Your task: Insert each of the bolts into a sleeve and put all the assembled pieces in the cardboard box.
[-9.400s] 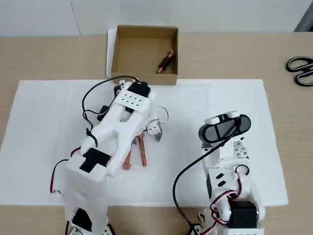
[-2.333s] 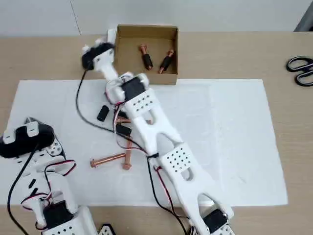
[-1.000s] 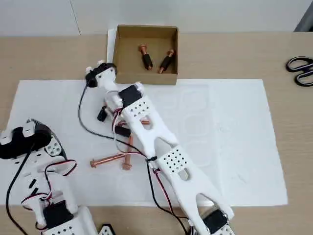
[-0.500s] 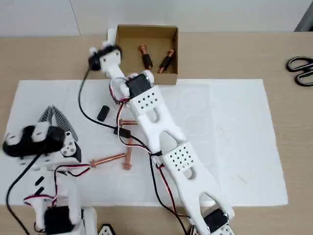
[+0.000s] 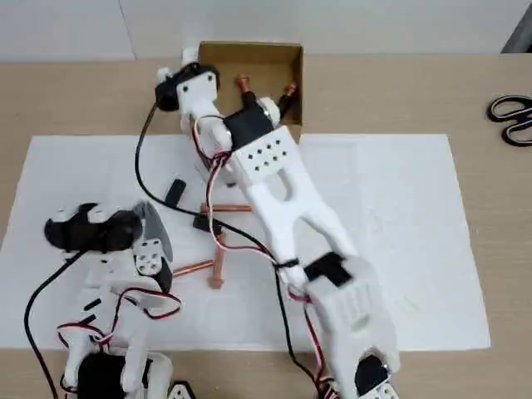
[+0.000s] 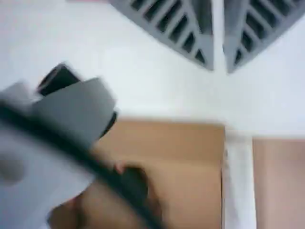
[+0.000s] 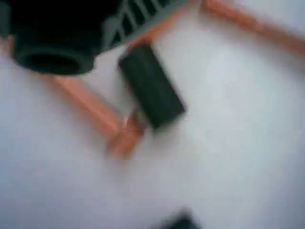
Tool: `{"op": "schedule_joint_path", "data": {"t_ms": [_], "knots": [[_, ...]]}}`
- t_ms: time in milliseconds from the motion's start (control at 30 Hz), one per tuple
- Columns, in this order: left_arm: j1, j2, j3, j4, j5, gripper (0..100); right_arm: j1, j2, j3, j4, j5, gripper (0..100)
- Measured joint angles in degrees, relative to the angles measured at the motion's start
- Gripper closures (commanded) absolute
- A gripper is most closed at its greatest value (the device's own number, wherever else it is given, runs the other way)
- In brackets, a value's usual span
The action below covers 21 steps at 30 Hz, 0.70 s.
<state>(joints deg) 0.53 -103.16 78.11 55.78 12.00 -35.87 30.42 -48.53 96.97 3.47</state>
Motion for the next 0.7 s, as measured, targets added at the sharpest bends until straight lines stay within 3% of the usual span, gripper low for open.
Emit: {"op": "schedule_joint_path", "data": {"t_ms": [367, 533, 700], "knots": [[0.5, 2.4, -14.2, 13.9, 0.0, 99, 0.0, -32.2, 30.5, -1.8, 1.8, 99.5], [0.5, 15.6, -31.6, 26.1, 0.0, 99, 1.2, -46.2, 39.9, -5.3, 1.8, 99.5], [0.5, 35.5, -46.3, 36.4, 3.5, 99, 8.4, -61.5, 53.8, -14.9, 1.8, 99.5]]}}
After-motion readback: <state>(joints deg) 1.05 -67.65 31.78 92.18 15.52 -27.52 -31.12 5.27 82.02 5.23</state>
